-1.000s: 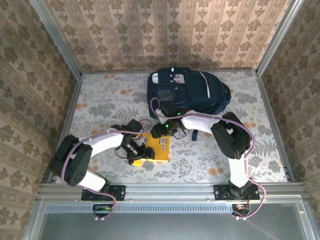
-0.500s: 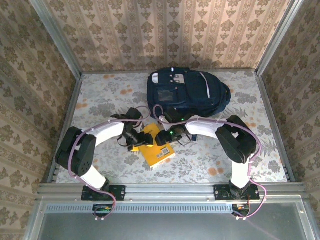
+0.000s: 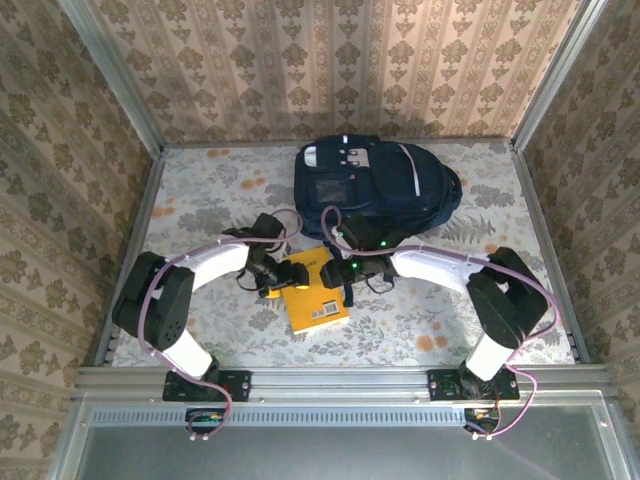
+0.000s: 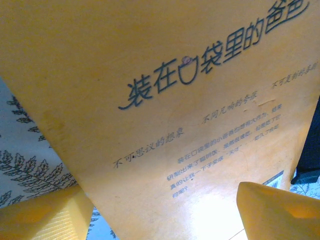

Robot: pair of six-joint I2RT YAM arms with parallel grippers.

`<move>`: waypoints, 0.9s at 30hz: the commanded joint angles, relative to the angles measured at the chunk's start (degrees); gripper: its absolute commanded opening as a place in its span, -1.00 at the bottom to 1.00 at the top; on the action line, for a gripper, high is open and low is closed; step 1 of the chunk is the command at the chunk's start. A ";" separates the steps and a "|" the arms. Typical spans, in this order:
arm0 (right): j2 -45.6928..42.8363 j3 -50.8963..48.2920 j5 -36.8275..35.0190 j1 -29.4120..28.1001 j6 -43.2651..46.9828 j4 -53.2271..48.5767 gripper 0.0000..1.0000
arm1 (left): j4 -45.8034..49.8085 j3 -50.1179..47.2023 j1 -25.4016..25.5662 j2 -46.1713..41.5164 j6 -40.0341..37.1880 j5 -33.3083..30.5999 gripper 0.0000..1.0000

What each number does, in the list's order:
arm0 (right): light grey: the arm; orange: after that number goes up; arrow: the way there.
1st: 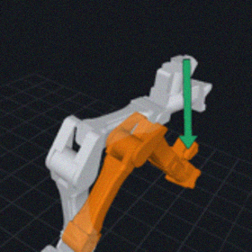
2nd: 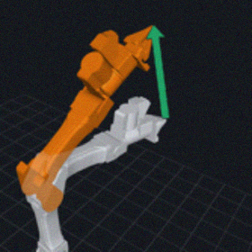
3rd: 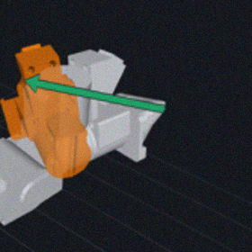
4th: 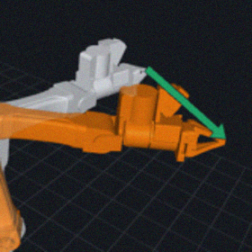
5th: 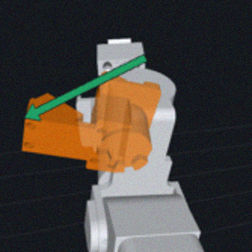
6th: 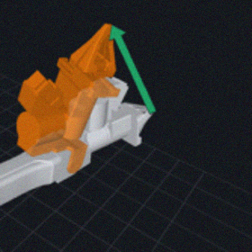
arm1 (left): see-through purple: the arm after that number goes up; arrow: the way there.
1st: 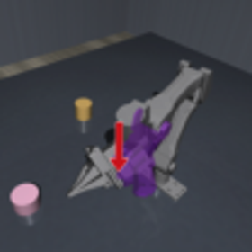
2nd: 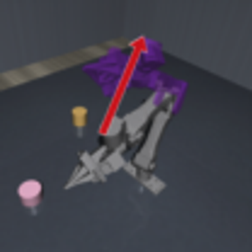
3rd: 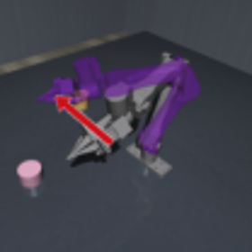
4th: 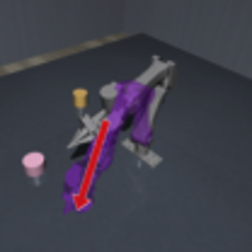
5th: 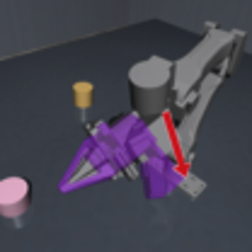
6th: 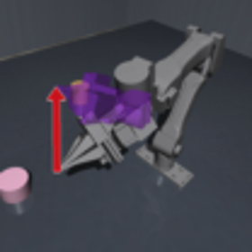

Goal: Pack books, pencil case, and school supplies into a backpack

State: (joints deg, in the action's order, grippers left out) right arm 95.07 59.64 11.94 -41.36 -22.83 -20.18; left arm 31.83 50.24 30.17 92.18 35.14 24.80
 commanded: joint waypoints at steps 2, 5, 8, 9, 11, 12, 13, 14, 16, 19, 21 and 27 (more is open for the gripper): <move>-1.35 -3.97 1.74 0.21 -1.80 -1.77 0.38 | -0.97 -1.06 -0.64 -1.16 -0.84 2.11 0.54; -0.85 -5.56 6.30 0.44 -2.01 0.21 0.37 | -1.65 -1.15 -0.64 -0.63 -0.90 2.88 0.54; -0.55 -4.82 8.79 0.32 -1.95 1.60 0.34 | -1.64 -1.25 -0.63 -0.64 -0.86 2.98 0.53; -0.35 -4.27 8.69 0.32 -1.90 1.72 0.34 | -1.62 -1.20 -0.64 -0.84 -0.86 2.84 0.54; 0.80 -2.28 8.32 0.32 -1.64 0.96 0.33 | -1.49 -1.37 -0.76 -1.25 -0.83 2.63 0.54; 1.56 -1.00 7.98 0.32 -1.37 0.25 0.32 | -1.52 -1.57 -0.86 -1.50 -0.77 2.54 0.54; 2.20 0.18 6.76 0.32 -1.11 -0.52 0.30 | -1.43 -1.68 -0.98 -1.67 -0.77 2.43 0.54; 2.60 0.98 5.72 0.32 -1.03 -0.91 0.30 | -1.47 -1.87 -1.08 -1.87 -0.69 2.45 0.54; 3.67 2.36 4.86 0.34 -0.65 -1.26 0.30 | -1.85 -2.40 -1.34 -2.13 -0.58 2.82 0.54; 7.01 4.73 4.75 0.32 -0.89 -2.01 0.30 | -3.52 -3.16 -1.52 -1.88 -0.57 4.41 0.53; 9.59 6.15 4.80 0.32 -1.18 -2.70 0.32 | -4.86 -3.64 -1.52 -1.66 -0.10 5.76 0.51; 13.89 7.20 4.27 0.32 -1.29 -2.85 0.34 | -6.37 -4.18 -1.52 -2.08 0.59 6.71 0.48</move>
State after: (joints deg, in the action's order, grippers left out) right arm 106.83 65.87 16.86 -40.91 -24.18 -20.10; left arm 27.83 47.22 28.38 90.87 35.20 28.36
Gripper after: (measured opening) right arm 0.667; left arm 0.740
